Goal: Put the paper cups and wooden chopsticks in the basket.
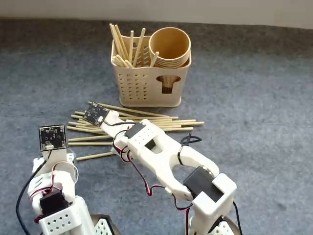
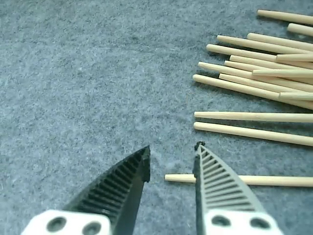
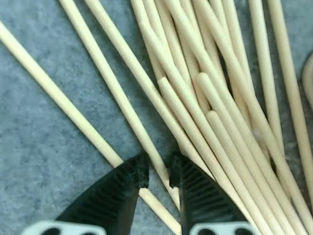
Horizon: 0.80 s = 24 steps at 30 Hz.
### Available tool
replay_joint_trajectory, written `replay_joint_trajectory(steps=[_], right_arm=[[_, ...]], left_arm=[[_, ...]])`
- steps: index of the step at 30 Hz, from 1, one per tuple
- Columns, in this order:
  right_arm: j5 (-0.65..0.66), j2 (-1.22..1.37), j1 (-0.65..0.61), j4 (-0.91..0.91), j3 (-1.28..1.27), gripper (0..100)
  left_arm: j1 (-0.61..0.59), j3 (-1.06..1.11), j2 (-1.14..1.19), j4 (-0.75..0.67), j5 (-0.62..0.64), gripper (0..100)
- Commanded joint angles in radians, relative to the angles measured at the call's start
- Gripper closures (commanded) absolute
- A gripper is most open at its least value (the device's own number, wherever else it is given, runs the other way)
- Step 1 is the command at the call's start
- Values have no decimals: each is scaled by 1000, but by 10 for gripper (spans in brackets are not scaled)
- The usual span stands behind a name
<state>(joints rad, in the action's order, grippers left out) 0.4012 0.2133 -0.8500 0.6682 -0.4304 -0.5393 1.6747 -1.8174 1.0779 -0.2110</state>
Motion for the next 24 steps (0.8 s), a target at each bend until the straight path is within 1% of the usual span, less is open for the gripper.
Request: replay_joint_trajectory(steps=[1, 5, 7, 9, 15, 20, 24], right_arm=[[15, 2, 15, 7, 22, 910], [107, 2, 15, 85, 22, 917], [123, 2, 15, 124, 22, 960], [124, -1, 15, 145, 24, 998], [124, -8, 16, 194, 30, 992], [121, -110, 33, 269, 53, 992], [120, -205, 64, 288, 48, 992]], left_arm=[[-16, 16, -7, -18, 8, 842], [-16, 16, -7, -17, 8, 842], [-16, 16, -7, -17, 8, 842], [-16, 16, -7, -17, 8, 842], [-16, 16, -7, -17, 8, 842], [-16, 16, -7, -17, 8, 842], [-13, 18, -7, -17, 6, 842]])
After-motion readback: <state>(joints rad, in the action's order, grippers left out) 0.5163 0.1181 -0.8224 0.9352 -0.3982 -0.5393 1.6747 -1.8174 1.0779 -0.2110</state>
